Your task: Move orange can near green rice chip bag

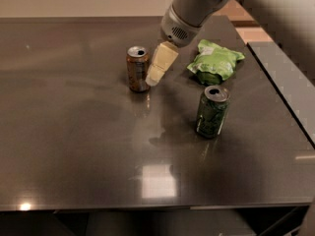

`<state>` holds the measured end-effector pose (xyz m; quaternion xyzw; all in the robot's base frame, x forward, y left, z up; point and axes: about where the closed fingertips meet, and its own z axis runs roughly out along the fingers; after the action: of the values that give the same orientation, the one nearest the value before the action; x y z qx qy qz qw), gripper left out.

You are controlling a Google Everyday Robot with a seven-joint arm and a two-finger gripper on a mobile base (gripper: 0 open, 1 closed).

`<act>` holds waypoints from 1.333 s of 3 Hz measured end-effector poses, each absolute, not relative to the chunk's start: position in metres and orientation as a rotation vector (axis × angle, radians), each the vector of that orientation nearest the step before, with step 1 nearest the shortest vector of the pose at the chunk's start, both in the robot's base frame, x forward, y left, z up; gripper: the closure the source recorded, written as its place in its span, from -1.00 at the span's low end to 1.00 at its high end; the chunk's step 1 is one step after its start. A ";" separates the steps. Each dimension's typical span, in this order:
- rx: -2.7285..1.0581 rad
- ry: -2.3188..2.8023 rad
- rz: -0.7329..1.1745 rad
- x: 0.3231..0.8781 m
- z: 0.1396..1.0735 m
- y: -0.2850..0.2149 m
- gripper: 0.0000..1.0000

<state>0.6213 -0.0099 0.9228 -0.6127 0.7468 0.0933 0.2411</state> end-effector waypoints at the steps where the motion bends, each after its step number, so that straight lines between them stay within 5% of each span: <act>1: -1.648 2.056 0.282 0.633 0.917 0.003 -1.00; 3: -1.616 2.080 0.330 0.646 0.908 0.022 -1.00; 4: -1.613 2.088 0.347 0.650 0.903 0.029 -0.68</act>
Offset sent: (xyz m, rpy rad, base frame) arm 0.0285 0.0358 -0.0106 0.0660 0.0367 -0.0432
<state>0.6498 0.0285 0.9030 -0.5888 0.7621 0.1265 0.2378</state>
